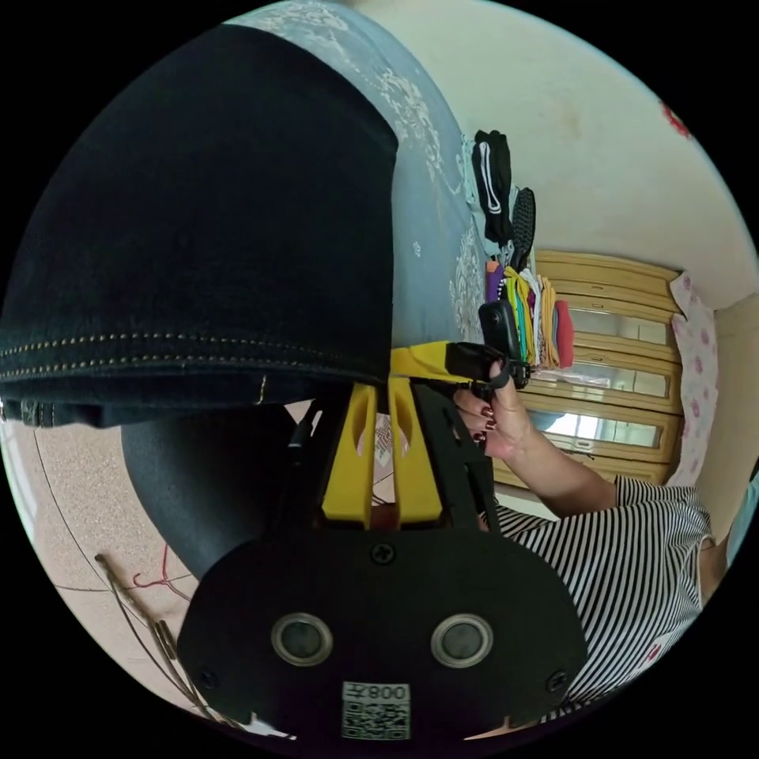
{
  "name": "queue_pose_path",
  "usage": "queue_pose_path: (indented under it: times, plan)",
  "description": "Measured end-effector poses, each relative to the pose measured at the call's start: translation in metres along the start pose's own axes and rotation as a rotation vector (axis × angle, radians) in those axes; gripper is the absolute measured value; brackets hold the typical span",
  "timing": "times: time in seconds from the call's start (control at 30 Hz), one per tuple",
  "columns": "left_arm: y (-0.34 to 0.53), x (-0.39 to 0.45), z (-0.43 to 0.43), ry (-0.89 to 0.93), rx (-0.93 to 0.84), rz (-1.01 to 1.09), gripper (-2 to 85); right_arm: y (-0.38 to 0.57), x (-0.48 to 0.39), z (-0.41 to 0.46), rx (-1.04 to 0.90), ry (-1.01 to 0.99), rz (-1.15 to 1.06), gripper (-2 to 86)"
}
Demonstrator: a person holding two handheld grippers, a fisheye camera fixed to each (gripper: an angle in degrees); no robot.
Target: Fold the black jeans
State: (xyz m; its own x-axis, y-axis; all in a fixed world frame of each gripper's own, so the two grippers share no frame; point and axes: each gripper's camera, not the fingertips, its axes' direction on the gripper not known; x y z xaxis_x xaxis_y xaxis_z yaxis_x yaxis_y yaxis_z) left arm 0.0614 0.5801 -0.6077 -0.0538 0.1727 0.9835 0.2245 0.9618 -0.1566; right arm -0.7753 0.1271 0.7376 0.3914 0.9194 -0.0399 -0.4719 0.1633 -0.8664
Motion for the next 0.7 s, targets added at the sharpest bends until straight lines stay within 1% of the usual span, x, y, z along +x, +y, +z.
queue_pose_path:
  times: [0.13,0.37,0.5,0.7]
  plan:
    - [0.007,0.009,-0.002,-0.014,0.037,0.042,2.3,0.000,0.022,0.005,-0.004,-0.082,0.021,12.4]
    - [0.014,0.008,-0.004,-0.022,0.049,0.071,1.7,-0.007,0.047,0.015,-0.006,-0.176,0.048,12.5]
    - [0.021,0.002,-0.005,-0.017,0.060,0.071,1.5,-0.016,0.048,0.025,-0.040,-0.175,0.034,11.1]
    - [0.040,-0.018,-0.015,0.059,0.100,0.052,1.1,-0.020,0.055,0.031,-0.052,-0.133,0.037,8.1]
